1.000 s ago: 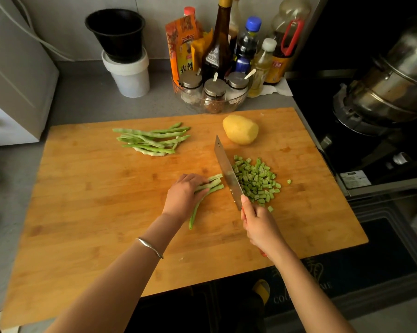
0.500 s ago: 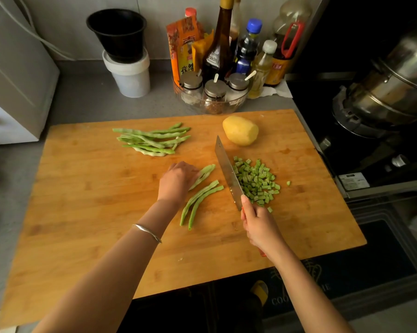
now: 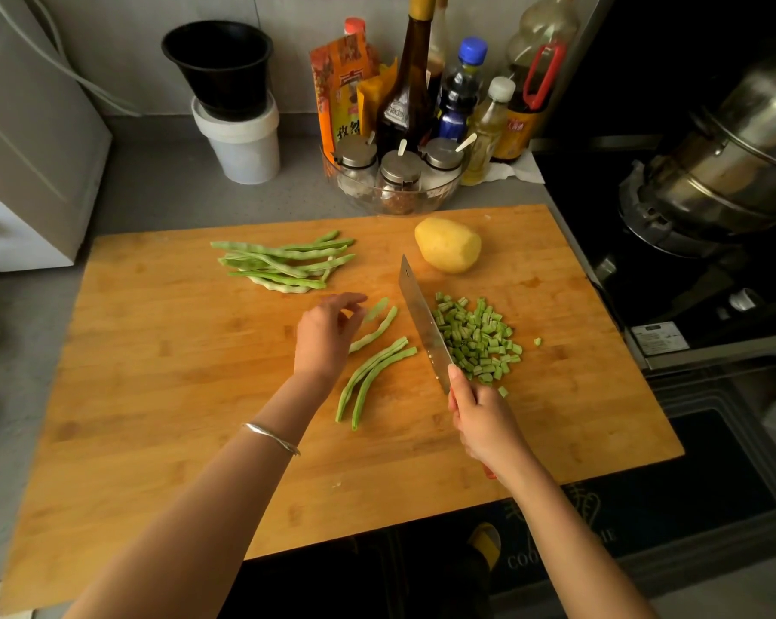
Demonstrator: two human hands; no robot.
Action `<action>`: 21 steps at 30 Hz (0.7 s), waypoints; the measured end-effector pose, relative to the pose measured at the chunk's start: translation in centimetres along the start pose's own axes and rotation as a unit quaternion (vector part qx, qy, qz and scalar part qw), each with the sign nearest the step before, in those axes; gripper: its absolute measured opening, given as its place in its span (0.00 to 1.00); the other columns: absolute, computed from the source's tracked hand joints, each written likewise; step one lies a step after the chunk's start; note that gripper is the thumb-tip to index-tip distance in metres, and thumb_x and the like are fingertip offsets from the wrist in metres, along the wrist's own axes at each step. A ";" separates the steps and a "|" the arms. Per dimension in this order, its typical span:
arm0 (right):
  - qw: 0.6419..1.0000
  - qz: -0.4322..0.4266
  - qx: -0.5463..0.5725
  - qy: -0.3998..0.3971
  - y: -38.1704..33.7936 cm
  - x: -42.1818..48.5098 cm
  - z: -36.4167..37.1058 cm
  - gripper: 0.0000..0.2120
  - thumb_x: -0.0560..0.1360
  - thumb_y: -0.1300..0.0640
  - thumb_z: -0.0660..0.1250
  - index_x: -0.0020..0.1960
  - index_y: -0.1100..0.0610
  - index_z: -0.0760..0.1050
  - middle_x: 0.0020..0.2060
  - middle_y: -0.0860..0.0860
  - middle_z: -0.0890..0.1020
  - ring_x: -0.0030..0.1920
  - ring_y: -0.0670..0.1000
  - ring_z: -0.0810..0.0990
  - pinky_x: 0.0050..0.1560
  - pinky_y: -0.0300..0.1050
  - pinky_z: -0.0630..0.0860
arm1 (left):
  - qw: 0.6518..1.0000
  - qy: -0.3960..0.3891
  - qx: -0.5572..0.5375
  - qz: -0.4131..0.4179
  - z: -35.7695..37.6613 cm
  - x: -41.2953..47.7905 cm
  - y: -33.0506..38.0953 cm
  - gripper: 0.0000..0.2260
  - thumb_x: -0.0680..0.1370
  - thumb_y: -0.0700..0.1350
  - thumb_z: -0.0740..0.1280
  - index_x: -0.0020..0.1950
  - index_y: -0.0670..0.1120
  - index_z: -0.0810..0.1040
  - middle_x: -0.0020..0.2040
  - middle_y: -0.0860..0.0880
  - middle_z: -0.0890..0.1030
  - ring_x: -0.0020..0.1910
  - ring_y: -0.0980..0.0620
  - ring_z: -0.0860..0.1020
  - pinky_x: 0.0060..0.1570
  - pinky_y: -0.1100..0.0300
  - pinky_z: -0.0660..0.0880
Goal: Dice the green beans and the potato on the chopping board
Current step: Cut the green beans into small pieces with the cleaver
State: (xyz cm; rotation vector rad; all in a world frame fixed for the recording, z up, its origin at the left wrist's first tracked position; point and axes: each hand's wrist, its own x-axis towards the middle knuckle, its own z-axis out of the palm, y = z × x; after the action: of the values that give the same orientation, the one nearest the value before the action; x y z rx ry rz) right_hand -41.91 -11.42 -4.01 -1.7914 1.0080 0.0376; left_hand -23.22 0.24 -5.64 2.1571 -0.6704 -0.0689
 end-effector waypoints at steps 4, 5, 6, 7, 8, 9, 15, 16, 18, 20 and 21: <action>1.000 0.004 0.000 -0.003 -0.1 0.1 0.0 0.26 0.79 0.35 0.52 0.34 0.55 0.67 0.20 0.46 0.64 0.21 0.47 0.62 0.27 0.42 0.58 | 0.987 -0.093 0.046 0.126 1.0 -1.8 -0.6 0.11 0.75 0.44 0.70 0.57 0.45 0.81 0.49 0.48 0.81 0.41 0.51 0.80 0.42 0.58 0.77; 1.000 0.005 -0.002 -0.004 -0.1 0.1 0.0 0.26 0.79 0.35 0.52 0.34 0.55 0.67 0.20 0.46 0.64 0.21 0.47 0.63 0.28 0.42 0.59 | 0.983 -0.112 0.066 0.127 1.3 -2.2 -1.1 0.12 0.76 0.44 0.70 0.58 0.45 0.80 0.51 0.48 0.81 0.46 0.48 0.80 0.44 0.56 0.77; 1.000 0.005 -0.004 -0.003 -0.1 0.1 0.0 0.27 0.79 0.35 0.52 0.34 0.55 0.67 0.20 0.46 0.64 0.21 0.47 0.63 0.28 0.42 0.59 | 0.984 -0.114 0.074 0.119 1.5 -2.5 -1.2 0.13 0.76 0.45 0.70 0.59 0.46 0.80 0.53 0.47 0.81 0.50 0.46 0.79 0.46 0.55 0.77; 1.000 0.005 -0.005 -0.002 -0.1 0.1 0.0 0.27 0.79 0.35 0.52 0.34 0.55 0.67 0.20 0.46 0.65 0.21 0.47 0.63 0.28 0.42 0.59 | 0.986 -0.103 0.075 0.109 1.5 -2.6 -1.1 0.13 0.76 0.45 0.70 0.60 0.46 0.80 0.54 0.47 0.82 0.52 0.46 0.79 0.48 0.55 0.76; 1.000 0.005 -0.005 -0.001 -0.1 0.1 -0.1 0.27 0.79 0.35 0.52 0.34 0.55 0.67 0.20 0.46 0.65 0.21 0.47 0.63 0.28 0.43 0.59 | 0.988 -0.093 0.077 0.101 1.4 -2.6 -0.9 0.14 0.76 0.46 0.70 0.61 0.47 0.79 0.54 0.46 0.82 0.52 0.45 0.79 0.48 0.55 0.76; 1.000 0.004 -0.005 0.000 -0.1 0.2 -0.1 0.27 0.79 0.35 0.52 0.34 0.55 0.67 0.21 0.46 0.65 0.21 0.47 0.63 0.28 0.43 0.59 | 0.988 -0.087 0.082 0.097 1.4 -2.6 -0.5 0.15 0.76 0.48 0.70 0.61 0.48 0.79 0.53 0.46 0.82 0.51 0.46 0.78 0.47 0.55 0.76; 1.000 0.002 -0.008 0.000 -0.2 0.1 0.0 0.27 0.79 0.35 0.52 0.34 0.55 0.67 0.20 0.46 0.64 0.22 0.47 0.63 0.27 0.43 0.59 | 0.992 -0.063 0.094 0.050 1.1 -1.6 -0.4 0.15 0.76 0.50 0.69 0.61 0.48 0.78 0.51 0.50 0.79 0.49 0.48 0.77 0.47 0.54 0.75; 1.000 0.001 -0.009 0.000 -0.2 0.1 -0.1 0.27 0.79 0.35 0.52 0.34 0.55 0.67 0.20 0.46 0.64 0.21 0.47 0.63 0.27 0.43 0.59 | 0.992 -0.071 0.106 0.018 1.1 -1.1 -0.6 0.15 0.76 0.51 0.69 0.62 0.48 0.78 0.53 0.49 0.78 0.52 0.48 0.76 0.48 0.54 0.76; 1.000 0.000 -0.009 -0.001 -0.2 0.0 -0.1 0.27 0.79 0.35 0.52 0.34 0.55 0.67 0.21 0.46 0.64 0.21 0.47 0.62 0.27 0.43 0.59 | 0.985 -0.108 0.130 -0.030 1.3 -0.3 -0.7 0.14 0.76 0.52 0.68 0.60 0.49 0.79 0.56 0.49 0.78 0.55 0.48 0.75 0.50 0.54 0.76; 1.000 0.001 -0.008 -0.002 -0.3 0.0 0.0 0.27 0.79 0.35 0.52 0.34 0.55 0.67 0.21 0.46 0.64 0.21 0.47 0.62 0.27 0.43 0.59 | 0.982 -0.132 0.129 -0.040 1.5 0.3 -0.7 0.10 0.77 0.50 0.68 0.56 0.49 0.81 0.54 0.49 0.79 0.54 0.48 0.76 0.48 0.55 0.75; 1.000 0.002 -0.008 -0.002 -0.3 0.0 0.0 0.26 0.79 0.35 0.52 0.34 0.55 0.67 0.21 0.46 0.64 0.21 0.47 0.62 0.27 0.43 0.58 | 0.981 -0.137 0.129 -0.039 1.5 0.5 -0.6 0.08 0.77 0.49 0.68 0.54 0.49 0.81 0.53 0.48 0.80 0.53 0.47 0.77 0.47 0.55 0.75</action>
State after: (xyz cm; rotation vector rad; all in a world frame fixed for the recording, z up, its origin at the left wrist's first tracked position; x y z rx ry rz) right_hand -41.75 -11.41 -3.80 -1.8031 1.0096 0.0516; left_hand -22.96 -0.84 -6.97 2.4501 -0.7858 -0.3448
